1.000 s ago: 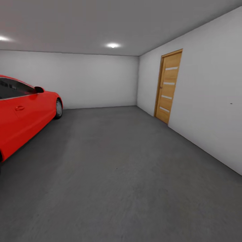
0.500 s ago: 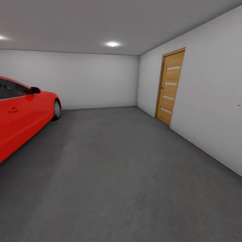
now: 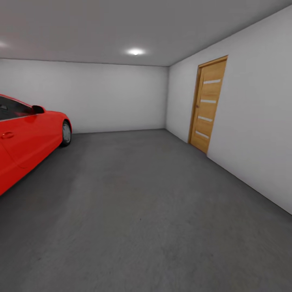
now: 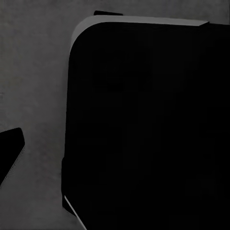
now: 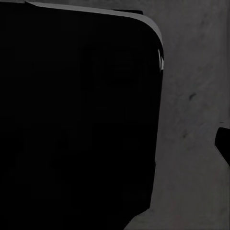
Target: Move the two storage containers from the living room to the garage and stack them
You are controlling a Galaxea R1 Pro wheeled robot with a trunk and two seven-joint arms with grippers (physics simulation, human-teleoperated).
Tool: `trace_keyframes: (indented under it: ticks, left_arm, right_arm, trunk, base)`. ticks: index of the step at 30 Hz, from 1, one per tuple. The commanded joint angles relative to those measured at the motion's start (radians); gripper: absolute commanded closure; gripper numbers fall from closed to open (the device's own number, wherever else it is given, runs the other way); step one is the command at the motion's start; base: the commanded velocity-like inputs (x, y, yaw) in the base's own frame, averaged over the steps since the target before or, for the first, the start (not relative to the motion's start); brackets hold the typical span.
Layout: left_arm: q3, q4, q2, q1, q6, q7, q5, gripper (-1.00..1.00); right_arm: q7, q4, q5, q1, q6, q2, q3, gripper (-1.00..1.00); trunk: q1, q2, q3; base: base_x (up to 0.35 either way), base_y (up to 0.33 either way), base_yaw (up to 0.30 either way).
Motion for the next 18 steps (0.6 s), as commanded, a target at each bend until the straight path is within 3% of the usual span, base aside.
trace_keyframes:
  ticks: [1,18]
  left_arm:
    - [0.001,-0.001,0.0,0.0,-0.002,0.001,0.01,-1.0]
    - [0.021,-0.001,0.0,0.0,0.0,0.001,0.01,-1.0]
  right_arm:
    - [0.0,0.0,0.0,0.0,-0.003,0.0,0.002,-1.0]
    - [-0.002,0.0,0.0,0.0,0.0,-0.002,0.006,-1.0]
  trunk:
    - [0.001,0.0,-0.001]
    - [0.001,0.0,-0.001]
  base:
    - [0.322,0.0,0.0]
    - [0.321,0.0,0.0]
